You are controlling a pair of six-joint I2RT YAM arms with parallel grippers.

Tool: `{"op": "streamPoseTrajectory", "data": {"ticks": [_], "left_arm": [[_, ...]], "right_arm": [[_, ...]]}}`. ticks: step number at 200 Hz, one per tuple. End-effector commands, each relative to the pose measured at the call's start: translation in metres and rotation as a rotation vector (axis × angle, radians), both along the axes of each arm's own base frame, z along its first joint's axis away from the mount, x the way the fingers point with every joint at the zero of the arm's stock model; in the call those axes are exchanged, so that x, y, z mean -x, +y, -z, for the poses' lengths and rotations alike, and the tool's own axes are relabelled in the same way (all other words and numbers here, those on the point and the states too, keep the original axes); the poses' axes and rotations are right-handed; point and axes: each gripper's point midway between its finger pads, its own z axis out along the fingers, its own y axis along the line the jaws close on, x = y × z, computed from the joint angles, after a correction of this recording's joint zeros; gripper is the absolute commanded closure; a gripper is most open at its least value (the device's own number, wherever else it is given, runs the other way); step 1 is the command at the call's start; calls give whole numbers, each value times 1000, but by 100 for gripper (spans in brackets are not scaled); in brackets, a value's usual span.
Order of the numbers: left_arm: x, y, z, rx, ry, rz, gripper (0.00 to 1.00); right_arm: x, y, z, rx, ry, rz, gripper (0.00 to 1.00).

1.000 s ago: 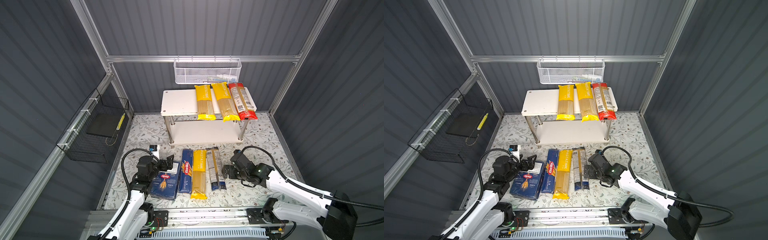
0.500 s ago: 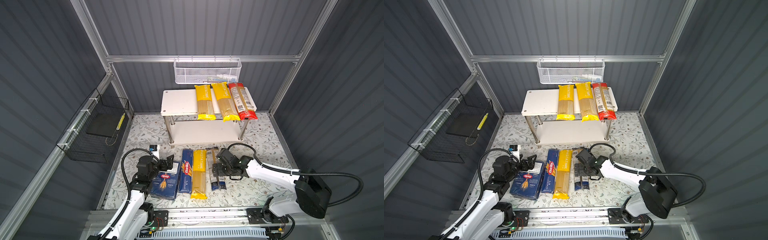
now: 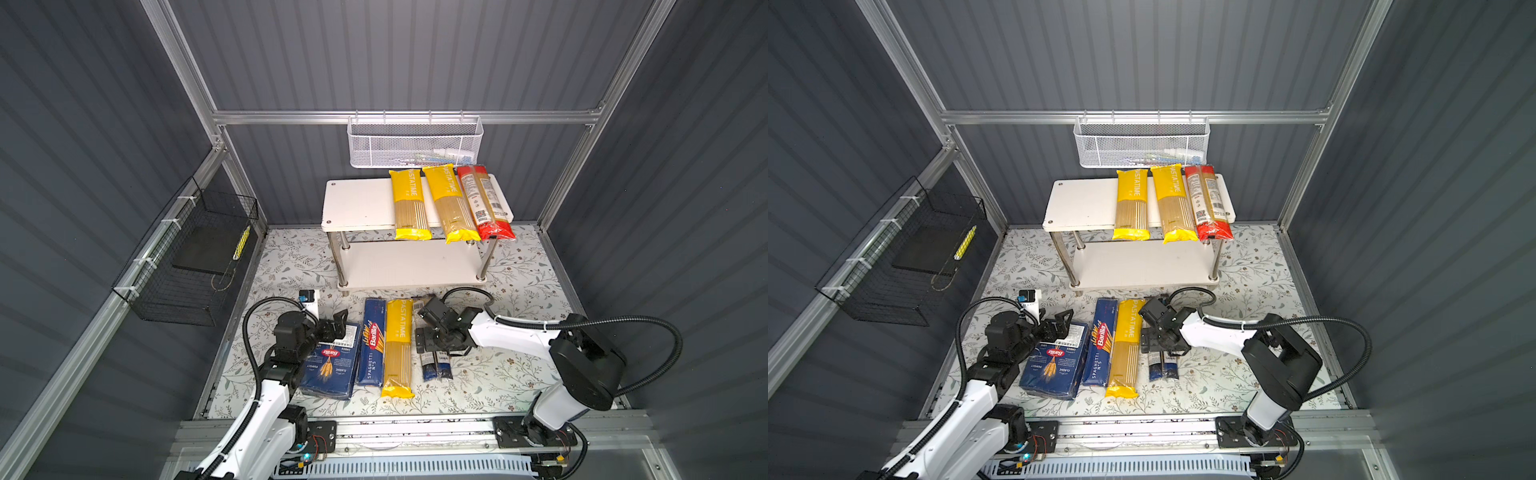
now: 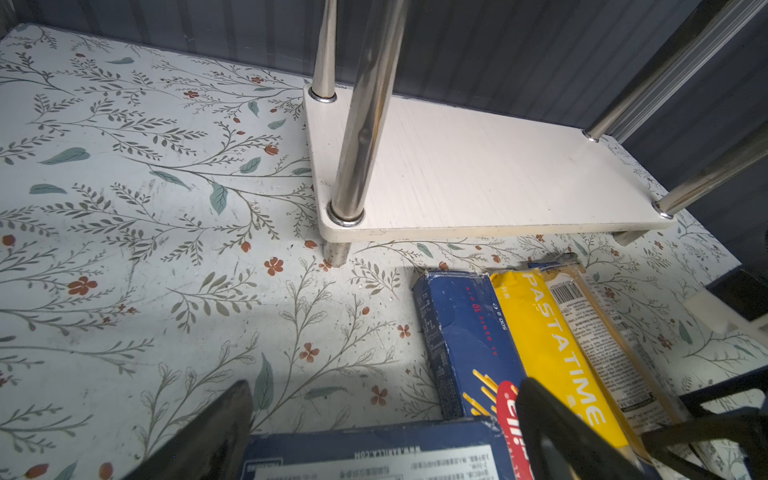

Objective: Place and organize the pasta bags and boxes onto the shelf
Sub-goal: 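Lower the right gripper around the clear spaghetti bag's end and close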

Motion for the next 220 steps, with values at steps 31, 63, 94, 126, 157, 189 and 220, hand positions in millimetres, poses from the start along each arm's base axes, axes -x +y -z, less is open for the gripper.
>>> {"op": "streamPoseTrajectory", "data": {"ticks": [31,63,94,126,157,189,220], "left_arm": [[0,-3,-6,-8,-15,21,0],[0,-3,-6,-8,-14,21,0],[0,-3,-6,-9,-14,20,0],[0,-3,-7,-9,-16,19,0],[0,-3,-6,-9,-15,19,0],[0,-3,-6,-9,-16,19,0],[2,-2,-7,-8,-24,14,0]], "right_arm": [[-2,-6,10,53,4,31,1],[-2,-1,18,41,15,33,1],[-5,-3,22,53,2,36,1],[-8,-3,30,54,-2,42,1],[-5,-5,36,54,10,50,1],[-4,-11,40,66,14,57,2],[-2,-14,42,65,18,64,7]]}}
